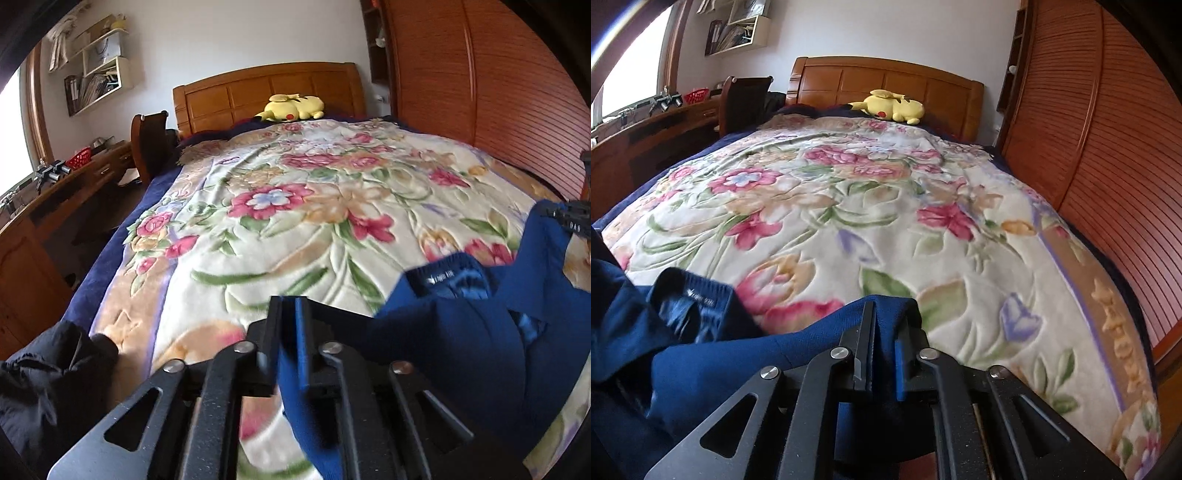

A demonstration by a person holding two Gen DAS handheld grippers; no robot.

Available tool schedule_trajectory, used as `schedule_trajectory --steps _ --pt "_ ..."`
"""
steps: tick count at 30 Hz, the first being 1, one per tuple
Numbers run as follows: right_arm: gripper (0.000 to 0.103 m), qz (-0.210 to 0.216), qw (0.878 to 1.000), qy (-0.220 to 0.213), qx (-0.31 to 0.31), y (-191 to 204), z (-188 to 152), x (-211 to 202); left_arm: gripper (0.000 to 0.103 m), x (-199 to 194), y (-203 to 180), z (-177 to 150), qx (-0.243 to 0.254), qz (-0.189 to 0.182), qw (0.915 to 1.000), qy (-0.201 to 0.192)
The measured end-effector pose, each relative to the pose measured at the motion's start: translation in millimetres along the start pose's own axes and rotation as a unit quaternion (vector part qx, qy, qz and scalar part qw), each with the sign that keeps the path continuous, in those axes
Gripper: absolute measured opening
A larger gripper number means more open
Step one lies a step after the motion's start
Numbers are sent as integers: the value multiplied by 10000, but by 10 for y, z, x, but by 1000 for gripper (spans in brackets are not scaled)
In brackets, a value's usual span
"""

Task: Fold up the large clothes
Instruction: 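Lift the hem with both tools and fold it up over the collar, then open both tools and release the folded jacket on the bed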

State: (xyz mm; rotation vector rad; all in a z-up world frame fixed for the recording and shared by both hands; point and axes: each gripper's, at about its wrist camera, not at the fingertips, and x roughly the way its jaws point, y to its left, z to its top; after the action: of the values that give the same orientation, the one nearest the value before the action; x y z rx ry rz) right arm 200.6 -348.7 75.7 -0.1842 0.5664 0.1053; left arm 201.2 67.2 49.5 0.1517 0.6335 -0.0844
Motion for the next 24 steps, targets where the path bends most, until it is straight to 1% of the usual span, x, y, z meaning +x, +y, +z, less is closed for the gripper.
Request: schedule_trajectory --steps 1,2,3,4,6,8,9,11,14,15,16,18,21,24 --pt "34 66 9999 -44 63 -32 -14 -63 31 -43 -4 -53 12 -47 10000 17" --pt "57 136 9998 -77 124 -65 -29 -125 39 -84 2 -87 -11 -103 9999 24" --pt "67 178 9996 -111 170 -95 -60 -191 49 -136 20 -123 -48 -180 9998 18" --pt "67 172 9995 -154 199 -117 -96 -273 56 -180 31 -145 -76 -222 9997 23" --pt "67 281 9993 -171 197 -149 -210 -421 61 -308 50 -219 -143 -315 9994 1" --pt "67 379 9990 -171 144 -172 -398 -597 61 -463 51 -312 -185 -359 9991 -82" --pt "67 451 9988 -139 116 -157 -498 -667 61 -537 42 -366 -189 -338 9992 -115" --pt "67 620 9980 -23 79 -145 -657 -742 61 -671 -5 -501 -141 -414 9990 -108" --pt "71 782 9968 119 112 -144 -868 -835 61 -788 -103 -703 -63 -546 9985 -57" --pt "75 900 9956 198 176 -150 -953 -846 61 -795 -127 -752 -51 -579 9983 -23" --pt "76 970 9947 278 197 -156 -1019 -848 61 -802 -168 -819 -22 -628 9980 38" --pt "77 892 9953 336 164 -162 -1092 -843 61 -789 -241 -913 73 -660 9977 126" --pt "79 730 9966 388 -14 -146 -1185 -839 61 -766 -313 -1032 147 -526 9984 146" --pt "82 780 9957 441 235 -180 -1217 -815 61 -740 -315 -1116 66 -562 9982 195"
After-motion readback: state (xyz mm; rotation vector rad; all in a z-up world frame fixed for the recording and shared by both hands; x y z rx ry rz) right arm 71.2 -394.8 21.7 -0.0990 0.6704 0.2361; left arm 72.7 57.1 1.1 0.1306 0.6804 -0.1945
